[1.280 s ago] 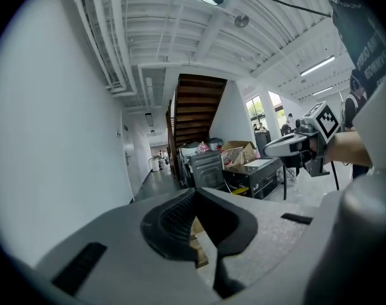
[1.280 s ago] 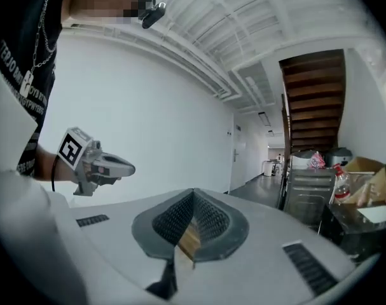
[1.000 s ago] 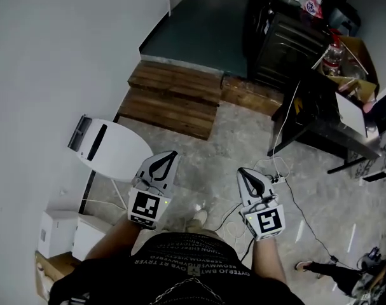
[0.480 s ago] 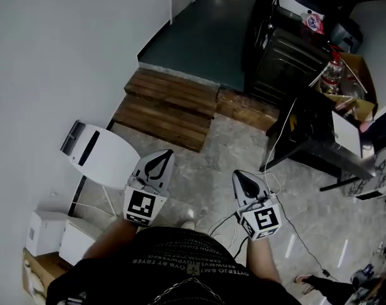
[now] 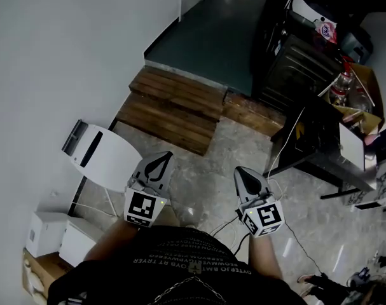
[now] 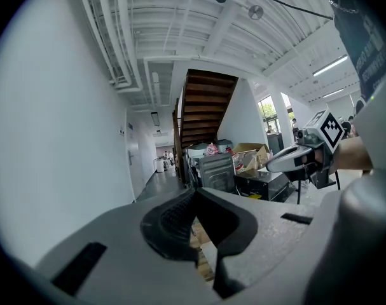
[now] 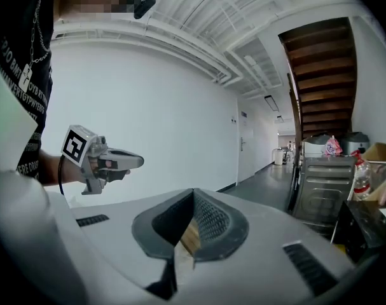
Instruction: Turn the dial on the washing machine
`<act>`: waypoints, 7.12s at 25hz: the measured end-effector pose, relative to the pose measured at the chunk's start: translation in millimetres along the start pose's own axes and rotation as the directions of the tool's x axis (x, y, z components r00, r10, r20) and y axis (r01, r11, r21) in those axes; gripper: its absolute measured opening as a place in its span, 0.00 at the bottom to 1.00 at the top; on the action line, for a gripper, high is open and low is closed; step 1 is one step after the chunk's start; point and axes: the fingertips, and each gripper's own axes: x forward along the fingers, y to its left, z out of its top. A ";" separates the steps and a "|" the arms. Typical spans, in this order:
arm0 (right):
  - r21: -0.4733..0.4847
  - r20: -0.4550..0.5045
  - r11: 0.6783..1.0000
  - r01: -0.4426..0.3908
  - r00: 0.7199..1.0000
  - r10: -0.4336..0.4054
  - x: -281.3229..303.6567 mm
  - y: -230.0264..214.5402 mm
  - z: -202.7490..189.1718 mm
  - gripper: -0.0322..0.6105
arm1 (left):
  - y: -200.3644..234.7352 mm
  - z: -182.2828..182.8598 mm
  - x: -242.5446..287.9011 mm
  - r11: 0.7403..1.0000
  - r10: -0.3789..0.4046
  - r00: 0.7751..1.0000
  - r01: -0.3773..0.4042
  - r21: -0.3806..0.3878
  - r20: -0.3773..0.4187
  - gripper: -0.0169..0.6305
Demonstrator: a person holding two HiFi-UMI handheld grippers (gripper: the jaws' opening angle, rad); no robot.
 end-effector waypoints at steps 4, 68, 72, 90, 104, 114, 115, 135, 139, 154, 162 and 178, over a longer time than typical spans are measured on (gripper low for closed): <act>-0.008 0.016 0.999 0.034 0.999 -0.034 34.8 -11.2 19.5 0.05 | 31.1 14.2 25.7 0.999 -0.030 0.999 0.029 0.040 0.029 0.04; 0.070 0.040 0.986 0.153 0.987 -0.156 269.2 -379.1 41.4 0.05 | 117.2 69.9 476.9 0.980 -0.196 0.981 0.196 0.025 0.010 0.04; 0.079 0.068 0.983 0.166 0.983 -0.171 264.7 -390.5 43.3 0.05 | 116.1 76.7 478.9 0.986 -0.168 0.985 0.168 -0.003 0.030 0.04; 0.107 0.016 0.981 0.161 0.986 -0.164 302.2 -397.4 37.5 0.05 | 150.2 71.1 512.7 0.983 -0.181 0.983 0.181 -0.027 0.014 0.04; 0.127 -0.029 0.969 0.212 0.977 -0.210 405.9 -448.4 31.7 0.05 | 224.8 38.4 603.8 0.979 -0.203 0.978 0.202 -0.024 -0.046 0.04; 0.069 -0.012 0.975 0.210 0.978 -0.210 545.7 -481.4 102.6 0.05 | 337.2 56.5 680.5 0.975 -0.221 0.974 0.220 -0.042 -0.040 0.04; 0.060 -0.005 0.975 0.213 0.977 -0.213 558.6 -482.7 115.0 0.05 | 347.1 62.1 685.5 0.973 -0.230 0.973 0.228 -0.045 -0.036 0.04; 0.023 0.028 0.936 0.352 0.935 -0.353 623.8 -541.2 218.7 0.05 | 420.0 150.8 783.0 0.933 -0.357 0.932 0.353 0.063 0.065 0.04; 0.016 0.031 0.934 0.358 0.933 -0.359 603.8 -563.1 216.5 0.05 | 388.9 165.6 800.6 0.921 -0.387 0.919 0.383 0.065 0.074 0.04; 0.028 0.069 0.945 0.326 0.943 -0.327 539.2 -653.5 221.9 0.05 | 301.2 221.4 858.2 0.929 -0.367 0.928 0.362 0.076 0.069 0.04; 0.075 0.091 0.948 0.309 0.945 -0.315 514.4 -670.4 208.7 0.05 | 280.5 228.1 855.1 0.943 -0.324 0.944 0.318 0.103 0.055 0.04; 0.125 0.022 0.902 0.413 0.908 -0.419 544.1 -706.5 194.9 0.05 | 288.8 221.2 924.2 0.883 -0.453 0.891 0.445 0.146 0.025 0.04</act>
